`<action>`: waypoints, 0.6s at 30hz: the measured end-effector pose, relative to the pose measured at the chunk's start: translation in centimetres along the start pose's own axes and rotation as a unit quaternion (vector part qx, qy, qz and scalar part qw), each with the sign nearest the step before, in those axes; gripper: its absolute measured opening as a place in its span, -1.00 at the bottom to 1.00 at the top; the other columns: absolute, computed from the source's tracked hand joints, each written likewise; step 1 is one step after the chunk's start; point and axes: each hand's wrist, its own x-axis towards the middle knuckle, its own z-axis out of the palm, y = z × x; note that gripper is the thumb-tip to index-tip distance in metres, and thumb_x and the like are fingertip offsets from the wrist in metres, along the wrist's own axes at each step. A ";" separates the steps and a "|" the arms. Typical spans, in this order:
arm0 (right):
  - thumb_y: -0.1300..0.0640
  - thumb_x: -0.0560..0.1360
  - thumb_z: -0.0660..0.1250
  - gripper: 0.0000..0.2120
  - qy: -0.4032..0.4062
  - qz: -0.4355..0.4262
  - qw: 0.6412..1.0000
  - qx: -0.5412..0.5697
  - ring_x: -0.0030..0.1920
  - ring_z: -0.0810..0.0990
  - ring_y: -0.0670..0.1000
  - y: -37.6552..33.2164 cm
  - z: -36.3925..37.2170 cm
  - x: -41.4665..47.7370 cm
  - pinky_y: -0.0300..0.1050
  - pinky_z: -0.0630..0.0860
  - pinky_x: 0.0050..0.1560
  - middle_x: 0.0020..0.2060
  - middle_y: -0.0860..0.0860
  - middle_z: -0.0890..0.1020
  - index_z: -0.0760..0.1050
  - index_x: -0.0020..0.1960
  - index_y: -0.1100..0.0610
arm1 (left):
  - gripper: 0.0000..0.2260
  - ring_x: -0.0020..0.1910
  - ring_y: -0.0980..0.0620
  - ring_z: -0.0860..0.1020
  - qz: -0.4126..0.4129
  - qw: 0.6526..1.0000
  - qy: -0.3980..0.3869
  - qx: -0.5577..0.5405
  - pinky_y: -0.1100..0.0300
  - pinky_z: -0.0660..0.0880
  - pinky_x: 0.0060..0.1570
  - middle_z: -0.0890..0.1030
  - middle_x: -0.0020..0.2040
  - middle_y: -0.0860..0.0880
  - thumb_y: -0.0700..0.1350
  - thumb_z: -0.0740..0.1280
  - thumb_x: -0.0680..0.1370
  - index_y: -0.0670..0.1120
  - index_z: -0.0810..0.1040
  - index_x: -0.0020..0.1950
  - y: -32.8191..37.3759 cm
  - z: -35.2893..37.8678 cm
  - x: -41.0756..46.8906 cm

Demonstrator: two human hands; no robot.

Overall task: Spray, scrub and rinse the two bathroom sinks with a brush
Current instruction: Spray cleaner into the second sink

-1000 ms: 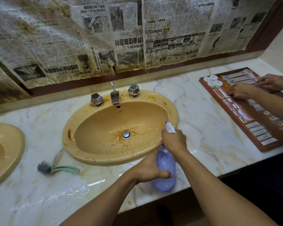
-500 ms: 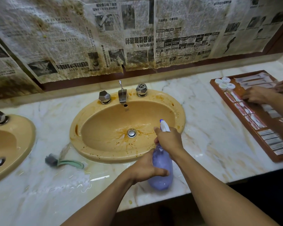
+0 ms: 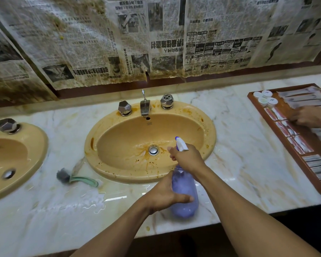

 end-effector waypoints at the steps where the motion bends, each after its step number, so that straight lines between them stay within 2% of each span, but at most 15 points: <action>1: -0.12 0.53 0.39 -0.76 -0.011 -0.007 1.000 -0.009 -0.03 0.68 0.12 0.0 0.0 0.2 0.06 0.58 0.06 -0.16 0.09 0.71 0.50 -0.16 0.02 | -0.35 0.20 0.32 0.55 0.002 1.000 0.002 -0.003 0.22 0.53 0.27 0.55 0.28 0.21 -0.07 0.62 0.42 0.19 0.36 0.38 0.0 0.0 0.0; 4: -0.01 0.57 0.37 -0.81 -0.015 -0.006 1.000 0.002 -0.07 0.71 0.08 -0.3 -0.1 0.2 0.03 0.61 0.05 -0.22 0.04 0.74 0.57 -0.10 0.10 | -0.30 0.22 0.31 0.54 0.011 1.000 0.008 -0.011 0.19 0.52 0.30 0.55 0.30 0.19 -0.04 0.64 0.40 0.15 0.35 0.43 0.1 0.3 0.0; 7: 0.07 0.56 0.33 -0.75 0.028 0.017 0.999 -0.002 -0.31 0.68 0.07 -0.1 0.1 0.4 0.07 0.67 -0.03 -0.36 0.08 0.71 0.61 -0.18 0.21 | -0.26 0.30 0.22 0.53 0.020 1.000 0.013 -0.019 0.04 0.50 0.37 0.55 0.34 0.15 0.02 0.65 0.36 0.13 0.35 0.45 -0.1 0.6 0.2; 9: 0.07 0.56 0.33 -0.75 0.029 0.019 0.999 -0.008 -0.37 0.64 0.06 -0.1 0.3 0.5 0.08 0.68 -0.05 -0.37 0.11 0.71 0.61 -0.17 0.23 | -0.24 0.32 0.19 0.52 0.021 0.999 0.016 -0.023 0.01 0.49 0.38 0.54 0.34 0.16 0.07 0.65 0.34 0.15 0.34 0.45 -0.2 0.8 0.3; 13: -0.11 0.55 0.37 -0.65 -0.034 -0.021 0.998 -0.050 -0.10 0.67 0.14 -0.2 0.1 0.6 -0.02 0.57 -0.01 -0.19 0.12 0.71 0.57 -0.01 0.22 | -0.17 0.36 0.17 0.49 0.013 0.999 0.022 -0.033 -0.02 0.47 0.41 0.51 0.37 0.17 0.16 0.65 0.31 0.18 0.31 0.47 -0.7 1.0 0.4; 15: -0.10 0.55 0.38 -0.65 -0.048 -0.024 0.997 -0.051 -0.11 0.67 0.14 -0.2 0.0 0.8 -0.09 0.54 -0.11 -0.15 0.14 0.70 0.57 0.03 0.21 | -0.19 0.35 0.19 0.49 0.010 0.999 0.025 -0.027 0.00 0.46 0.42 0.50 0.37 0.17 0.15 0.65 0.33 0.18 0.30 0.46 -0.5 1.1 0.4; 18: 0.06 0.57 0.35 -0.80 -0.046 -0.006 0.999 -0.007 -0.35 0.69 0.04 -0.2 -0.1 1.0 -0.19 0.55 -0.35 -0.20 0.11 0.72 0.58 -0.05 0.20 | -0.26 0.35 0.27 0.46 0.024 0.999 0.021 -0.018 0.11 0.44 0.42 0.47 0.36 0.24 0.06 0.63 0.40 0.23 0.26 0.43 0.0 1.3 0.2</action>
